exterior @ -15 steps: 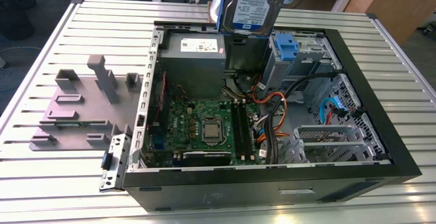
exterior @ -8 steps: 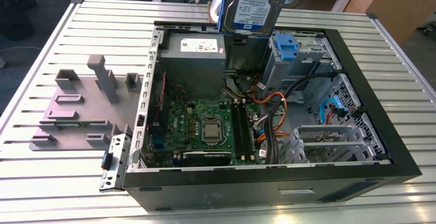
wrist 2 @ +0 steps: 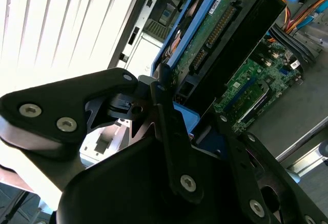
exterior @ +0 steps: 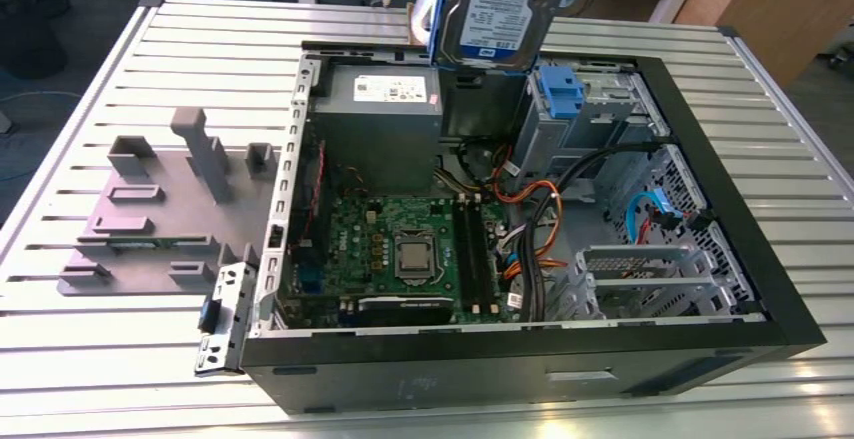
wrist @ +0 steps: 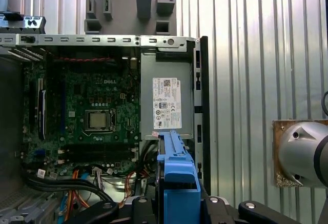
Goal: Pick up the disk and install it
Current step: 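Insert the disk into the insertion slot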
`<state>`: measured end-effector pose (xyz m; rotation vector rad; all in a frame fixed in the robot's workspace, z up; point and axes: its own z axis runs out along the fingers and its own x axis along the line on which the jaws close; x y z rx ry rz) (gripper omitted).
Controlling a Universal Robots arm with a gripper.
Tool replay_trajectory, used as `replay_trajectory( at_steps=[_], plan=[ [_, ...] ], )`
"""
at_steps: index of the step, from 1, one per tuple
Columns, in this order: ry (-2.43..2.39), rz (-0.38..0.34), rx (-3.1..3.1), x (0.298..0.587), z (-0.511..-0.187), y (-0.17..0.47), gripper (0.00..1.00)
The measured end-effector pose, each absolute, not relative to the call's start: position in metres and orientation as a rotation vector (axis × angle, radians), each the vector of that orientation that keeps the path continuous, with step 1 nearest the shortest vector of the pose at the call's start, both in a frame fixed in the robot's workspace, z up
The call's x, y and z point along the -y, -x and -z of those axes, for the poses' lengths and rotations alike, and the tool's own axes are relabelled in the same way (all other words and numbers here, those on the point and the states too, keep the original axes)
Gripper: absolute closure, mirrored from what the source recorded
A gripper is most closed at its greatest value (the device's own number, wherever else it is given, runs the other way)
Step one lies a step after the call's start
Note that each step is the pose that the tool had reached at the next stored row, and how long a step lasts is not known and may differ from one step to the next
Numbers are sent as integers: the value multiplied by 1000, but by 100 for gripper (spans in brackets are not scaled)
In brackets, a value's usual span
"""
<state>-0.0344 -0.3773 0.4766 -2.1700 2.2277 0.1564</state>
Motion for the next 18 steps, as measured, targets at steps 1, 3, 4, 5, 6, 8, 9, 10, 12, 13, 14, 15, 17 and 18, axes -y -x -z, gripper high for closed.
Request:
replay_trajectory(
  at_steps=[1, 3, 4, 5, 6, 8, 9, 10, 12, 13, 14, 15, 17, 18],
  plan=[
    [2170, -156, -2228, 377, -477, 34, 63],
    [2170, -156, -2228, 377, -477, 33, 63],
    [2170, -156, -2228, 377, -477, 33, 63],
    [2170, -156, -2228, 377, -477, 33, 63],
    [2170, -156, -2228, 377, -477, 32, 63],
    [2170, -156, -2228, 378, -477, 32, 63],
    [2170, -156, -2228, 378, -476, 31, 63],
    [2170, -156, -2228, 378, -477, 31, 63],
    [2170, -156, -2228, 378, -476, 31, 63],
    [2170, -156, -2228, 378, -476, 31, 63],
    [2170, -156, -2228, 378, -477, 30, 63],
    [2170, -156, -2228, 379, -476, 30, 63],
    [2170, -156, -2228, 379, -476, 30, 63],
    [2170, -156, -2228, 379, -476, 30, 63]
  ],
)
